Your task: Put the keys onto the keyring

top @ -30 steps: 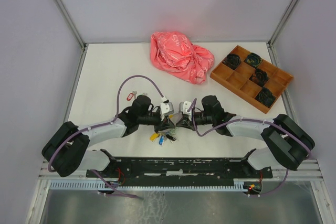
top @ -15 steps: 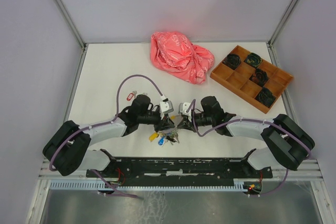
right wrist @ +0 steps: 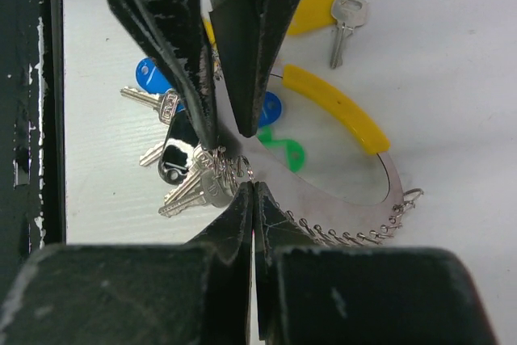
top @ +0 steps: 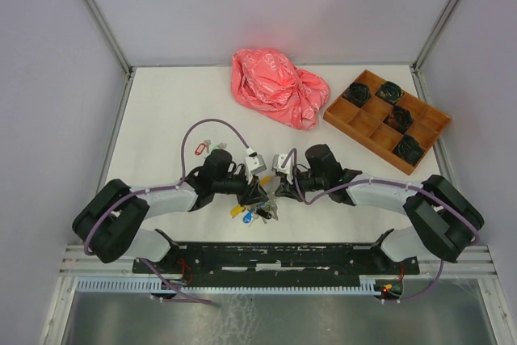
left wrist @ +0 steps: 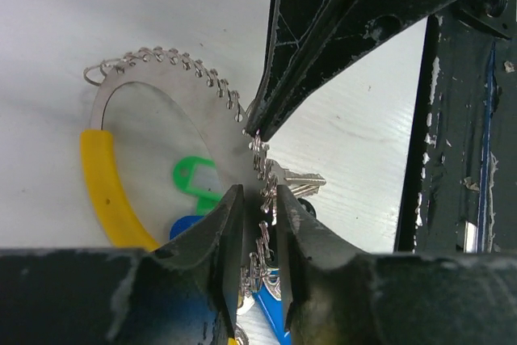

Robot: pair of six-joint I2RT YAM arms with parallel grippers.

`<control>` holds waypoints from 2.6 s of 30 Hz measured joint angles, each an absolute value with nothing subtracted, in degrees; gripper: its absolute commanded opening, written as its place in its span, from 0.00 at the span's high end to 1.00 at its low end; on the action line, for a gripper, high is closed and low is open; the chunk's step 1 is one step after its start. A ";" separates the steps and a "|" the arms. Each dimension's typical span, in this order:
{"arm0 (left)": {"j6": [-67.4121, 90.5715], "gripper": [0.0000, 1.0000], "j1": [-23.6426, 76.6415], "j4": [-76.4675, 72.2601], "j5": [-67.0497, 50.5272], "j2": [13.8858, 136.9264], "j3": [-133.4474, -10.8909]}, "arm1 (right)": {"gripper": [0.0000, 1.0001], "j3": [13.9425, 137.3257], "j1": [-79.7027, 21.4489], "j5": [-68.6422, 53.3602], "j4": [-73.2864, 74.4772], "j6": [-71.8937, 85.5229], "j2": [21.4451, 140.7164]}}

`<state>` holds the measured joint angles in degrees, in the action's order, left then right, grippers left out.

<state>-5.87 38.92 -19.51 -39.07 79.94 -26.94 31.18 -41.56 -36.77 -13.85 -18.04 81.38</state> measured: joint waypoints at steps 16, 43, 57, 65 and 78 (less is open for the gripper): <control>7.51 0.41 38.85 -27.59 -26.65 72.27 -18.37 | 0.85 48.90 -44.47 -23.62 10.55 -16.05 92.09; 8.97 0.66 38.81 -15.42 -26.98 85.65 -33.36 | 0.51 38.81 -43.94 -16.69 8.51 20.80 77.89; 12.16 0.73 38.81 -13.23 -25.52 89.36 -33.36 | 0.68 33.61 -45.39 -14.90 -7.70 36.56 83.55; 14.24 0.76 38.81 -14.04 -25.56 90.39 -33.36 | 0.68 33.50 -45.39 -12.19 -8.14 38.41 85.30; 16.62 0.79 38.81 -16.08 -25.76 91.24 -32.93 | 0.71 33.50 -45.39 -11.88 -10.00 38.54 88.07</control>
<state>16.62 38.81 -16.08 -25.76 91.24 -32.93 33.50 -45.39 -11.88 -10.00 38.54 88.07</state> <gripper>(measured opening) 0.220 0.326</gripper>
